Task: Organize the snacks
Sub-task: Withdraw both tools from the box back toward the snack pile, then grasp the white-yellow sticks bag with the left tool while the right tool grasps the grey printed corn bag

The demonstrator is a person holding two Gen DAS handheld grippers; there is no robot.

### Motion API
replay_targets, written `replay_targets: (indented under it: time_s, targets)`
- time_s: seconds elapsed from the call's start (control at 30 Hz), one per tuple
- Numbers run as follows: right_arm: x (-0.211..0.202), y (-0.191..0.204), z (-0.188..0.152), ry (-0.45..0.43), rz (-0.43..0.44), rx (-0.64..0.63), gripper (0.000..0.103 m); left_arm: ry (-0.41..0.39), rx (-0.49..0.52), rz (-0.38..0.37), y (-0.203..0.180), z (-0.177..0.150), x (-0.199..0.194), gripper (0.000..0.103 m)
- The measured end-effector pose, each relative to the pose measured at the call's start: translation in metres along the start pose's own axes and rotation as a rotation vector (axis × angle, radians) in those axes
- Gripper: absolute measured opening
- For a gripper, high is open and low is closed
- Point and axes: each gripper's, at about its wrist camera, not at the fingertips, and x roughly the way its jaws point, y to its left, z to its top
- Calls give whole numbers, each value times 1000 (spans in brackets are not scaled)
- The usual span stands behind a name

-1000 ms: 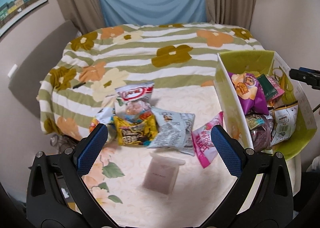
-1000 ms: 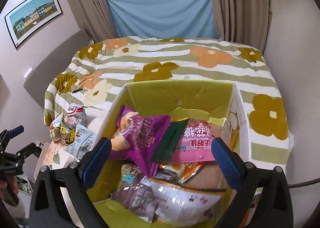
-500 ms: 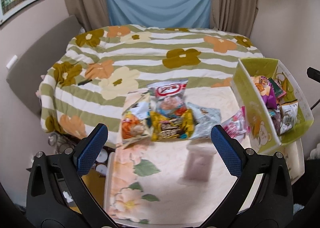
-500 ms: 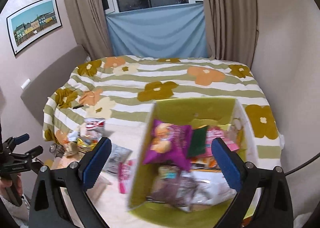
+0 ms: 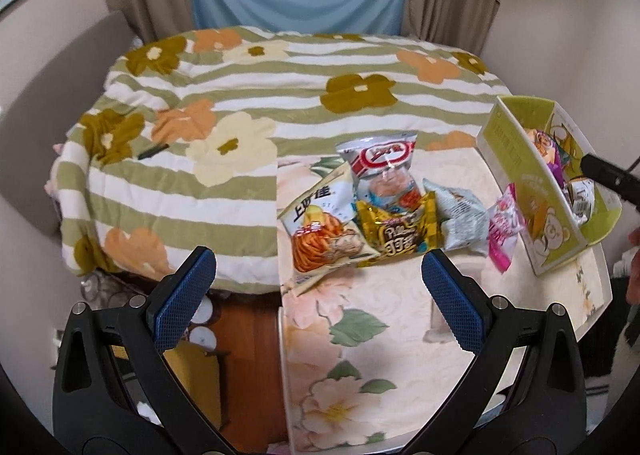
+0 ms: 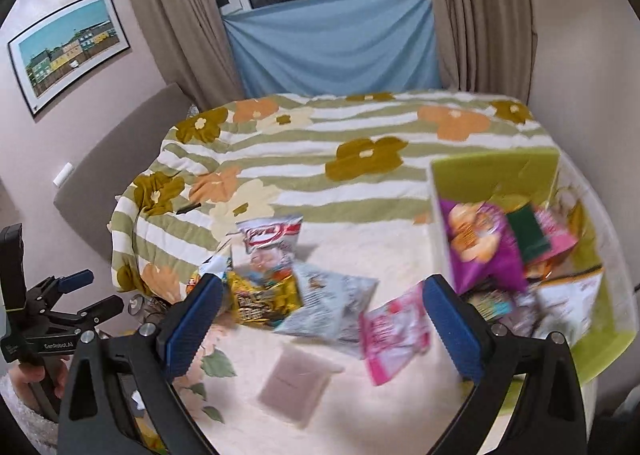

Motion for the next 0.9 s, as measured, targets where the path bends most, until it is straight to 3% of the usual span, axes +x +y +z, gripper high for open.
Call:
replay_targets:
  time_s: [0.3, 0.5, 0.73, 0.9]
  targets:
    - [54, 25, -24, 90, -45, 76, 100, 81, -54, -108, 18, 16, 62, 102]
    - [87, 20, -36, 152, -87, 56, 100, 142, -54, -94, 9, 18, 112, 102]
    - [122, 7, -41, 206, -73, 56, 100, 210, -76, -61, 7, 14, 153, 102]
    - [143, 1, -43, 245, -70, 39, 100, 259, -103, -53, 8, 13, 174, 91]
